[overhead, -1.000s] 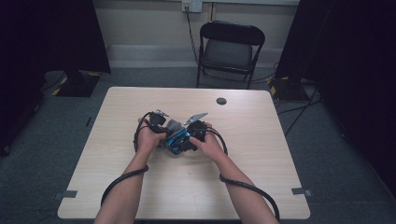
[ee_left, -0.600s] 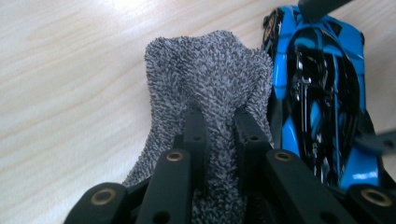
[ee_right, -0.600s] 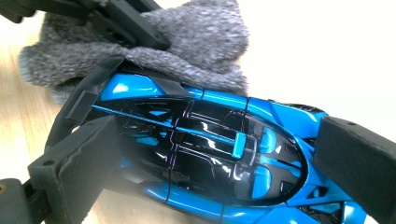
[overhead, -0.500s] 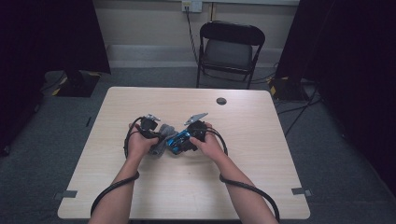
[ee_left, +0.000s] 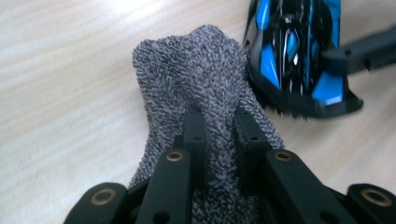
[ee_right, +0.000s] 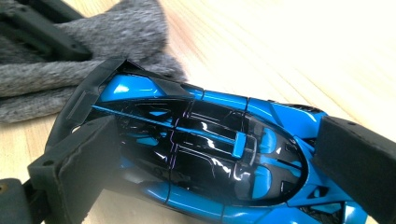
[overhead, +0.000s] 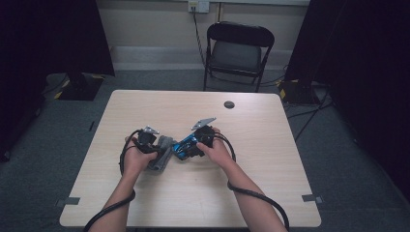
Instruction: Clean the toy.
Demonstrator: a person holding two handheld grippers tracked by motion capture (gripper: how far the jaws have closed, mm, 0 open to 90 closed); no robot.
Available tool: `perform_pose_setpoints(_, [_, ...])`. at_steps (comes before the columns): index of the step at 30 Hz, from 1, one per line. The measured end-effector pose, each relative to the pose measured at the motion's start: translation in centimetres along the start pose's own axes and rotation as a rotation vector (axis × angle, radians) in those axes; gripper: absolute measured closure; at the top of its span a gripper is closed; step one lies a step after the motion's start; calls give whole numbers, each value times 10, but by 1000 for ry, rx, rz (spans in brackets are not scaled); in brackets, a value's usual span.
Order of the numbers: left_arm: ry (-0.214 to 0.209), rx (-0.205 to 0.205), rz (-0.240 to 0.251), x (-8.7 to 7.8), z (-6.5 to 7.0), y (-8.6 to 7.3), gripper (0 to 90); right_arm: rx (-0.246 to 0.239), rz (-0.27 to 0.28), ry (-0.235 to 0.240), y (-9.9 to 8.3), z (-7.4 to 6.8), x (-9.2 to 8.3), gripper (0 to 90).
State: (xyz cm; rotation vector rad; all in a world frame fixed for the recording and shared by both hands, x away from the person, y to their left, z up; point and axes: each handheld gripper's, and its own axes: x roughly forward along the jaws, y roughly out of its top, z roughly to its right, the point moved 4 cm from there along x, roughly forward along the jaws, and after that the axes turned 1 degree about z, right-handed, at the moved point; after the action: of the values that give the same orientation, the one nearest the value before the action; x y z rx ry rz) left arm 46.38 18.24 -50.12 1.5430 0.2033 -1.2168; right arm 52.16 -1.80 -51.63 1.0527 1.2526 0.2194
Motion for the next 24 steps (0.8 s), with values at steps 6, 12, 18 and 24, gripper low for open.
perform_pose_setpoints(6, [-39, 0, -14, -15, 5, -18, 779, 0, 2, 0, 0, 0, 0, 0])
perform_pose_setpoints(12, [-43, -25, 18, -28, 3, -28, 779, 1, 1, 0, 0, 0, 0, 0])
perform_pose_setpoints(18, [-17, -29, 70, -41, -6, -14, 779, 2, 13, 1, -1, 0, 0, 0])
perform_pose_setpoints(24, [-4, -47, 110, -43, -16, 11, 779, 5, 11, 0, -1, 0, 0, 0])
